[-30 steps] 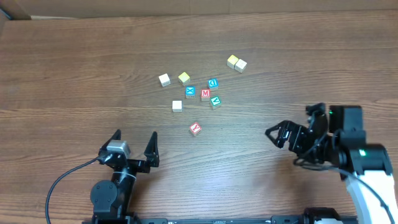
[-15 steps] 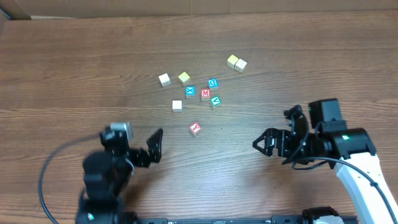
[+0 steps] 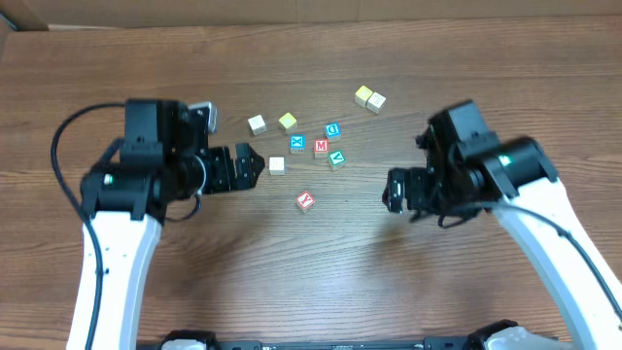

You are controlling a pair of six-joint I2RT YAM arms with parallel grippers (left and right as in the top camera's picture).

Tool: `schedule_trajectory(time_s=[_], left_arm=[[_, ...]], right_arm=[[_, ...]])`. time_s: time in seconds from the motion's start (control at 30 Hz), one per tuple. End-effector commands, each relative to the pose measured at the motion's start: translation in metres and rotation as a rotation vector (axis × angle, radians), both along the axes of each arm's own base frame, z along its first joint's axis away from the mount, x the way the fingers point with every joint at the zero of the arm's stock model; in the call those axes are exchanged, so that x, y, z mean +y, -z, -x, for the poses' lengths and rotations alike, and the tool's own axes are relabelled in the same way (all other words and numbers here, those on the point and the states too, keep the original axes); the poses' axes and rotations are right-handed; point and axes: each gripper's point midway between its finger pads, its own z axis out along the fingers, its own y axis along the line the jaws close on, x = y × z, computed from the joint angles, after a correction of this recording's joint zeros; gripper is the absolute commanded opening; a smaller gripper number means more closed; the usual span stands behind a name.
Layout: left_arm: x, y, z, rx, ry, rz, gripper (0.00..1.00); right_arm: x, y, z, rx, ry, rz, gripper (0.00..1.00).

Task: Flip 3 blocks
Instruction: 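Move both grippers forward toward the block cluster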

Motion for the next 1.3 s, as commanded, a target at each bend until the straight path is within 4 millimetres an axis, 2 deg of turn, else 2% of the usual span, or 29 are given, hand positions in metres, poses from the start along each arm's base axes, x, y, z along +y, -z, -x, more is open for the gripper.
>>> schedule_trajectory(time_s=[0.0, 0.13, 0.23, 0.33, 0.47, 0.63, 0.8, 1.0, 1.07, 1.27], left_arm=[[0.001, 0.004, -0.007, 0.022, -0.004, -0.016, 1.0], [0.001, 0.019, -0.006, 0.087, -0.003, -0.02, 1.0], [0.001, 0.028, -0.005, 0.126, -0.003, -0.023, 1.0], [0.001, 0.034, -0.005, 0.154, -0.001, -0.025, 1.0], [0.001, 0.042, -0.008, 0.176, -0.001, -0.026, 1.0], [0.001, 0.053, -0.01, 0.216, -0.001, -0.029, 1.0], [0.001, 0.061, -0.012, 0.241, -0.001, -0.03, 1.0], [0.0, 0.061, -0.018, 0.218, 0.003, -0.031, 0.98], [0.0, 0.06, -0.019, 0.211, 0.003, -0.03, 0.98], [0.0, 0.06, -0.021, 0.204, 0.003, -0.03, 0.98]], right_arm=[[-0.007, 0.007, -0.016, 0.002, 0.023, 0.081, 1.0], [-0.005, 0.021, -0.02, 0.037, 0.02, 0.095, 1.0], [-0.001, 0.024, -0.031, 0.008, 0.02, 0.084, 1.0], [0.019, 0.022, -0.04, -0.039, -0.096, 0.001, 1.0], [0.039, 0.028, -0.058, -0.1, -0.137, -0.032, 1.0], [0.071, 0.058, -0.076, -0.126, -0.223, -0.014, 1.0], [0.09, 0.091, -0.092, -0.132, -0.272, 0.078, 1.0], [0.108, 0.099, -0.124, -0.225, -0.263, 0.062, 1.0], [0.112, 0.102, -0.132, -0.248, -0.262, 0.052, 0.96], [0.119, 0.134, -0.143, -0.242, -0.277, 0.059, 0.86]])
